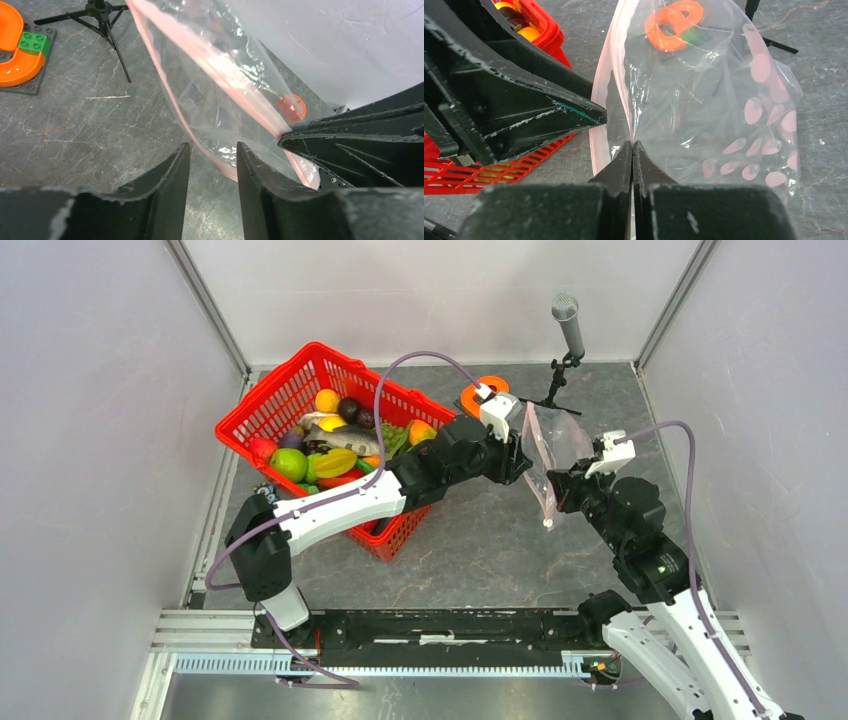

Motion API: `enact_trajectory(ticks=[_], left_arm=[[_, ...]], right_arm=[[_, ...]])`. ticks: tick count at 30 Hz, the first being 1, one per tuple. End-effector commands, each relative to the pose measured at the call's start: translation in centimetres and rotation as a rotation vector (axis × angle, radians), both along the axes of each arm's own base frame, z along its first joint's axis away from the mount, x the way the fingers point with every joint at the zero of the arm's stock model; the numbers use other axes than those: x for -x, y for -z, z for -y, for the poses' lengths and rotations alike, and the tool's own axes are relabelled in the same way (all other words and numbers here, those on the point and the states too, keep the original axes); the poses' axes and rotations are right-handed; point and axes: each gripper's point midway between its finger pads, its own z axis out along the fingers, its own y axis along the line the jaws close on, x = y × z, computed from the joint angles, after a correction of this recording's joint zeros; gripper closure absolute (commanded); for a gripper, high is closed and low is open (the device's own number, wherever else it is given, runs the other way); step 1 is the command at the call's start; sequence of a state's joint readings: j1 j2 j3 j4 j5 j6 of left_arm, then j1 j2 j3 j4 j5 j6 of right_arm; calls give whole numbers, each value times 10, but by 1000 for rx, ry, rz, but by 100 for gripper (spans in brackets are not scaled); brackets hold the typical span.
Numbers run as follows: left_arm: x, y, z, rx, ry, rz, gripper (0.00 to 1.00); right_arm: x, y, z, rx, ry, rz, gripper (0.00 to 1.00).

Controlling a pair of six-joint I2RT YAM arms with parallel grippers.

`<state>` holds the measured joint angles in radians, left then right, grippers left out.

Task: Place the food in the zip-top bag and seal the zipper
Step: Open the zipper of the food storage bag.

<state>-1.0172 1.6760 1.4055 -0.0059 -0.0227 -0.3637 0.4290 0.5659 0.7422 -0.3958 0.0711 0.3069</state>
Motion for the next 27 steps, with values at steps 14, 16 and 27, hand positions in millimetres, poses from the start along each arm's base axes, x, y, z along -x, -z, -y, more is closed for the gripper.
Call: enact_trajectory(ticks=[14, 16, 27], left_arm=[[-6, 9, 8, -20, -24, -32, 64], [-5, 7, 9, -13, -15, -29, 81], [-7, -22, 1, 49, -86, -64, 98]], right_arm=[[0, -12, -5, -73, -12, 50, 100], [1, -11, -9, -62, -34, 42, 99], [0, -34, 10, 75, 13, 54, 40]])
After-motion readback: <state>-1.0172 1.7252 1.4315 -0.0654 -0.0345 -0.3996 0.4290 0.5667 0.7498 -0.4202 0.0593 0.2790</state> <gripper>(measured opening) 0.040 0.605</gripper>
